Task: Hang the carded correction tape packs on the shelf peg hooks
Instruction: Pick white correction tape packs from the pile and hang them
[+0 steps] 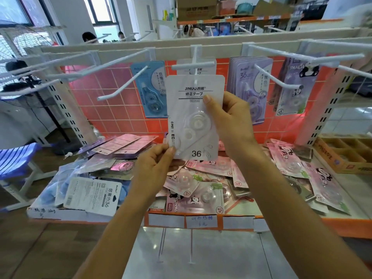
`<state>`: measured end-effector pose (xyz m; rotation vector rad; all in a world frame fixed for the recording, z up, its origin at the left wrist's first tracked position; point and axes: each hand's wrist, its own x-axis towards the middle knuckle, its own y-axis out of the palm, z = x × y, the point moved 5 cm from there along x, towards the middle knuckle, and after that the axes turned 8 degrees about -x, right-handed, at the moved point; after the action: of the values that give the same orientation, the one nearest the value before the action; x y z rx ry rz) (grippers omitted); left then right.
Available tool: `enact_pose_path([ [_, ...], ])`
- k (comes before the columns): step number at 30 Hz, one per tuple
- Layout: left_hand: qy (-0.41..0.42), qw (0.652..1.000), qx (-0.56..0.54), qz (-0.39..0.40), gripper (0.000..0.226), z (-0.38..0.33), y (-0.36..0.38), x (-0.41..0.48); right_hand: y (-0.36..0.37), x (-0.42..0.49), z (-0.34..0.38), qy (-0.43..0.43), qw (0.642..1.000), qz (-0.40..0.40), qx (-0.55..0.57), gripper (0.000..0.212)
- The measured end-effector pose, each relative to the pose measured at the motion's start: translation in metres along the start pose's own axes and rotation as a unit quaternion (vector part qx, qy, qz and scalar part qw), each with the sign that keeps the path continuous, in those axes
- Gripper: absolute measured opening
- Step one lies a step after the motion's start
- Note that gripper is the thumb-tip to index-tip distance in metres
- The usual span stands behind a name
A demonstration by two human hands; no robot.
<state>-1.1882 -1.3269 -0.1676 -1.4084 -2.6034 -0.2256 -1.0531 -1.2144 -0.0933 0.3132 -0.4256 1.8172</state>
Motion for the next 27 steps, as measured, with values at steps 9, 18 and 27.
enact_pose_path([
  [9,-0.071,0.997,0.026,-0.023,0.021,0.035,0.019,0.101,0.019,0.094,-0.030,0.051,0.980,-0.057,-0.183,0.023],
  [18,-0.086,0.996,0.021,-0.027,0.022,0.045,0.032,0.141,0.025,0.124,-0.037,0.087,0.960,-0.062,-0.258,0.035],
  [27,-0.086,0.995,0.023,-0.054,0.025,0.050,0.035,0.140,0.027,0.112,-0.052,0.091,0.964,-0.069,-0.241,0.045],
])
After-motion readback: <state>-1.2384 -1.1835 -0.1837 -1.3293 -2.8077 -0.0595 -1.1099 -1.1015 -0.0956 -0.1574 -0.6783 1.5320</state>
